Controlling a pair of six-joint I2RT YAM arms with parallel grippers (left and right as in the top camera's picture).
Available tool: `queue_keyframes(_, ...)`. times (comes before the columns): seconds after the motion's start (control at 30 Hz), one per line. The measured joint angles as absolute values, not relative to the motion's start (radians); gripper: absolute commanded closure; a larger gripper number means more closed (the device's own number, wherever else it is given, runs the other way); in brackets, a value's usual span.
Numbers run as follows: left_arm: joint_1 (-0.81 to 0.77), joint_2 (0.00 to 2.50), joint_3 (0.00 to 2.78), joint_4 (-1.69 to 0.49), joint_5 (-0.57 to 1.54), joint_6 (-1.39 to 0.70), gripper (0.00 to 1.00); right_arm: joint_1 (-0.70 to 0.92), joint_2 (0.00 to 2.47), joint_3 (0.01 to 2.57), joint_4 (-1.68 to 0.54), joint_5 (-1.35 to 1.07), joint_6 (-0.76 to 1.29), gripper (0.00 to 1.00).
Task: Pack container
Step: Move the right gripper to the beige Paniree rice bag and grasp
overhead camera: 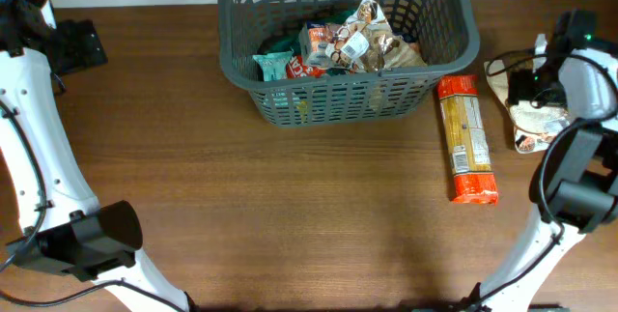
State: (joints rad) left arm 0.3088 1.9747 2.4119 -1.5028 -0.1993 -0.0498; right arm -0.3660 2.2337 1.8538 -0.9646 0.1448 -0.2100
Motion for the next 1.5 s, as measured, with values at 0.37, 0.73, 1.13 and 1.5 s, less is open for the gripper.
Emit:
queue_keyframes(0.37,0.309,1.975,2.412,-1.503,-0.199,-0.05,0.01,-0.35,2.273,1.853,-0.975,0.21,-0.248,0.21)
queue_keyframes(0.73,0.309,1.975,2.412,-1.502,-0.199,-0.05,0.01,-0.289,2.271,1.76,-0.926,0.274,-0.295,0.17)
queue_keyframes(1.13,0.309,1.975,2.412,-1.503,-0.199,-0.05,0.01,-0.287,2.266,1.748,-0.895,0.29,-0.287,0.25)
queue_keyframes(1.5,0.309,1.975,2.412,-1.503,-0.199,-0.05,0.01,-0.318,2.266,1.742,-0.867,0.299,-0.244,0.44)
